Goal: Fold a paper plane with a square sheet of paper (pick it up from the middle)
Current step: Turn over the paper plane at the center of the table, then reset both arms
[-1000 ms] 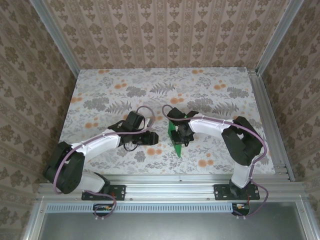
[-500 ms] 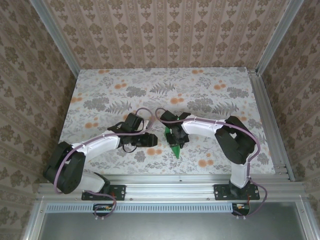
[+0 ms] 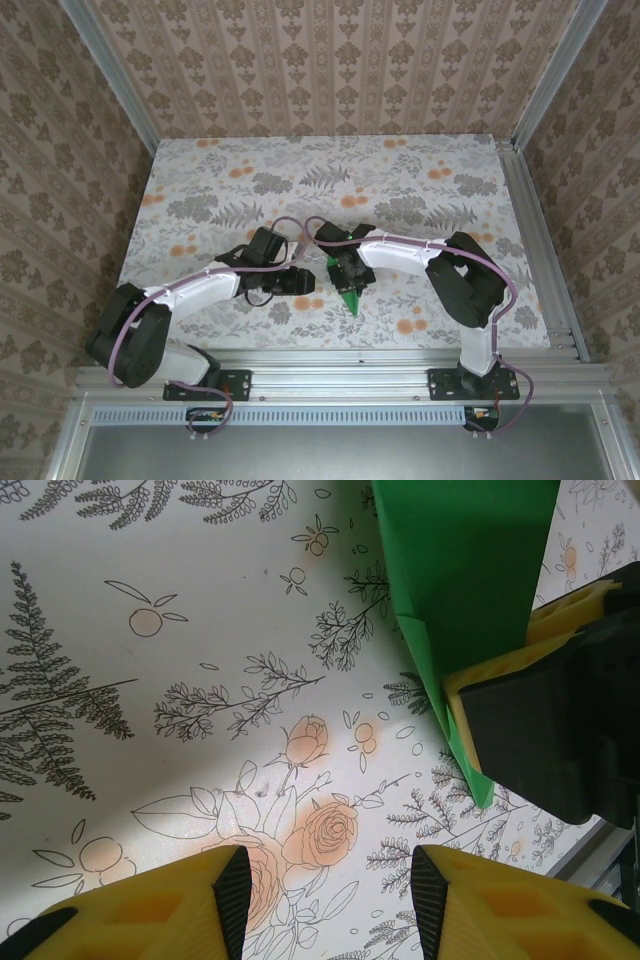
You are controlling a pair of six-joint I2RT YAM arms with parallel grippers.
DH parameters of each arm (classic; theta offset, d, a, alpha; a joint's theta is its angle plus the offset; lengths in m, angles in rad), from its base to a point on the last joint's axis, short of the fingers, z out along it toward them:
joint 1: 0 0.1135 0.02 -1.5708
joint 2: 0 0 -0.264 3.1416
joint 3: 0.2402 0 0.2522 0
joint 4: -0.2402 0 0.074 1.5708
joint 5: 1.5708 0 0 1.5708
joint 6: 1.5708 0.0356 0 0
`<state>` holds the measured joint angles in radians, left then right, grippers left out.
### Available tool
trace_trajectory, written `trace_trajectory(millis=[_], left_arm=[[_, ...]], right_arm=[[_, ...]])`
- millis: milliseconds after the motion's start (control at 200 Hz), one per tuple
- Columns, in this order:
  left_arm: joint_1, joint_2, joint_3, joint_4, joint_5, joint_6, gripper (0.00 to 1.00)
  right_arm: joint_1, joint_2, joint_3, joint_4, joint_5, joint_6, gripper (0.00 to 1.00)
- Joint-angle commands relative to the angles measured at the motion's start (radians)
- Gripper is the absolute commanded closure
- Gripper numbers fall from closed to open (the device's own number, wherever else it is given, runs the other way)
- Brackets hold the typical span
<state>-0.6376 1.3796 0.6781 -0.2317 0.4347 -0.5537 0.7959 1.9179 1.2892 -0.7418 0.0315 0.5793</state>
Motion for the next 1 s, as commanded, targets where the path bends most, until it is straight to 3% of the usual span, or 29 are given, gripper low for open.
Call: trace_trajectory(millis=[0,140,320,485,585,635,770,995], left_arm=[[0.009,-0.012,0.02,-0.011,0.013,0.025,0.51],[0.009,-0.014,0.096,-0.076,-0.008,0.074,0.5],[0.015,-0.025,0.205,-0.188,-0.081,0.166,0.41],[0.016,-0.044,0.266,-0.226,-0.161,0.281,0.24],[0.024,-0.061,0.277,-0.227,-0.236,0.373,0.07],[0.04,-0.073,0.271,-0.214,-0.27,0.415,0.05],[0.133,-0.117,0.225,-0.162,-0.358,0.477,0.03],[0.312,-0.239,0.093,-0.034,-0.529,0.516,0.0]], right_arm=[[0.003,-0.028,0.028,-0.052,0.03,-0.007,0.68],[-0.017,-0.097,0.04,-0.084,-0.013,-0.042,0.56],[-0.091,-0.242,0.01,-0.11,-0.104,-0.11,0.51],[-0.19,-0.415,-0.089,-0.007,-0.205,-0.221,0.46],[-0.253,-0.519,-0.176,0.117,-0.244,-0.282,0.35],[-0.286,-0.589,-0.214,0.176,-0.263,-0.304,0.3],[-0.382,-0.694,-0.314,0.294,-0.214,-0.36,0.19],[-0.549,-0.823,-0.53,0.528,-0.012,-0.398,0.0]])
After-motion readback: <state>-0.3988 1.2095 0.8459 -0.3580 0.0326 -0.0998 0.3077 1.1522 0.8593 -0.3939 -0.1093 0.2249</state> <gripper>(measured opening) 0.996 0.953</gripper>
